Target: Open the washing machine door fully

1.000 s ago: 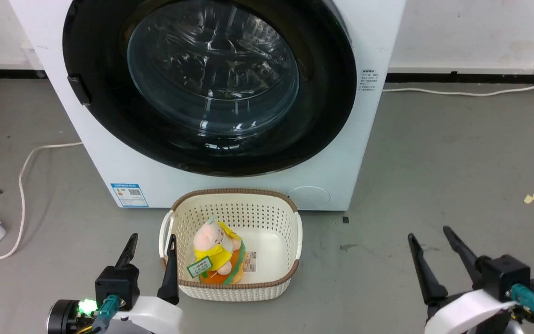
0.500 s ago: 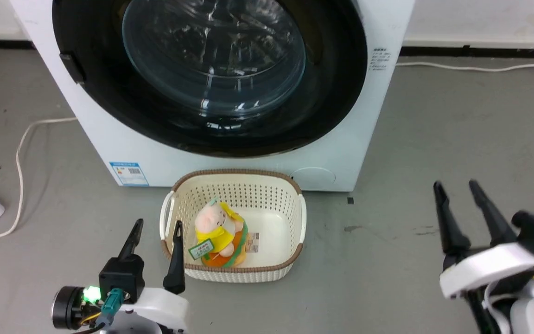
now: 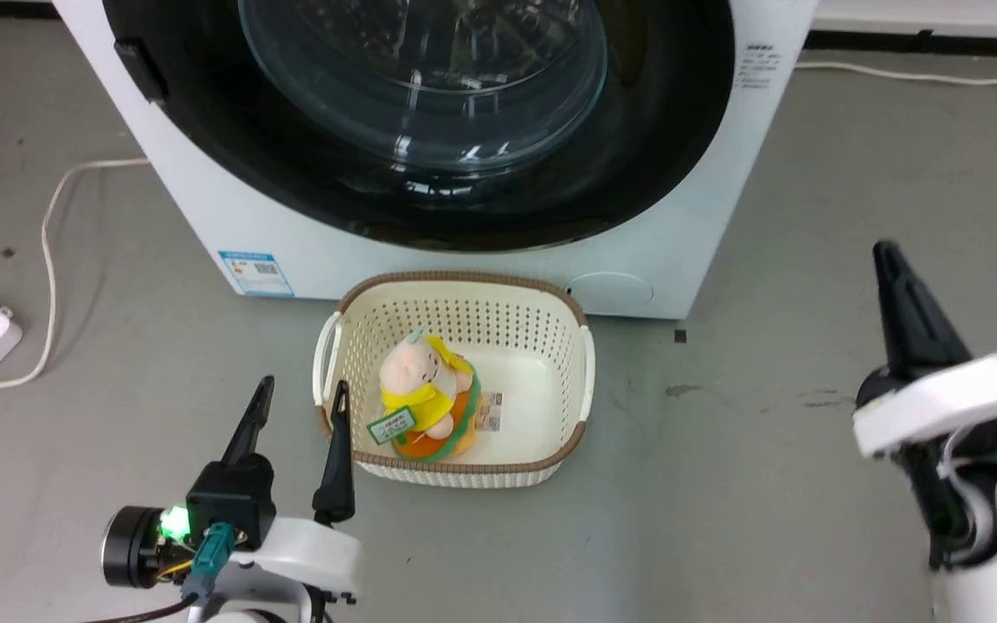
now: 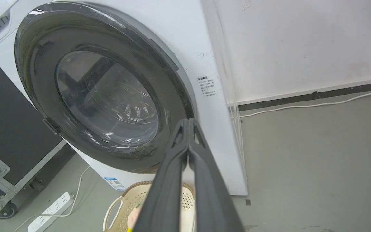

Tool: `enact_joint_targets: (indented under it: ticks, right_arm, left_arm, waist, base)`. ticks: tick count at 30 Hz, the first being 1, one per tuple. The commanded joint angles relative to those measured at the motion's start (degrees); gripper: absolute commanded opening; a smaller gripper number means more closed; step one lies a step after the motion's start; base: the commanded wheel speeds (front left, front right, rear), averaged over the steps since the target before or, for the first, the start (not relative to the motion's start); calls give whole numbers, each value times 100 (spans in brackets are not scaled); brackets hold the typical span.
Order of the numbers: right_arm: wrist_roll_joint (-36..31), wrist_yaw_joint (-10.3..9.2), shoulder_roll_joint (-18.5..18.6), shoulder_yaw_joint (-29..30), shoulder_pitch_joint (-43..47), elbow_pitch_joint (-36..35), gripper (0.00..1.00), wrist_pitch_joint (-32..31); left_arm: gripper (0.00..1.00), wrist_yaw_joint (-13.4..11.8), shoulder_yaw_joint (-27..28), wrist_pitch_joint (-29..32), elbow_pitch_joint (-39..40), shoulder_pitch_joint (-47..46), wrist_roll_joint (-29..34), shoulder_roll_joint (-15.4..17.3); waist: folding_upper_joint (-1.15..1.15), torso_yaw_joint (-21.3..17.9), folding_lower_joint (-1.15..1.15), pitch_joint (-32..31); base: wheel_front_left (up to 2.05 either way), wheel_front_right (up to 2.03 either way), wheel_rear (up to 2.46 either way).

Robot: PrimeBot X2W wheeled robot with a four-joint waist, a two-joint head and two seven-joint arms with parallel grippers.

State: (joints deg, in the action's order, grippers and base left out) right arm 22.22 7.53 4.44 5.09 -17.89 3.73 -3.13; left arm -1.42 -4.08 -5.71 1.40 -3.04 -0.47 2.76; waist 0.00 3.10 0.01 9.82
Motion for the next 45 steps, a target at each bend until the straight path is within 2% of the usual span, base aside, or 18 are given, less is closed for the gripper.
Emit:
enact_joint_targets:
  ticks: [1,12,19,32,45]
  right_arm:
    - [181,-2,-1,74,-214,73,0,-47]
    - [1318,-2,-125,641,-1340,894,0,-588]
    - [1882,-2,-134,1015,-2173,1658,0,-1016]
    - [2377,-3,24,1416,-3602,2915,0,-1830]
    - [2526,-3,426,1679,-4982,4267,0,-2308]
  left_arm:
    - [100,-39,-24,-61,32,-124,-29,6]
    - [100,-87,-112,-193,81,-254,-46,6]
    - [100,-123,-179,-277,112,-334,-67,7]
    - [100,-189,-339,-432,159,-525,-110,8]
    - [100,-272,-558,-587,197,-713,-191,9]
  waist:
    - [0,35,-1,57]
    - [0,172,-1,370]
    - [0,252,-1,567]
    - [0,446,-1,950]
    - [0,709,-1,1319]
  base:
    - [0,0,0]
    - [0,0,0]
    - [0,0,0]
    - [0,0,0]
    - [0,0,0]
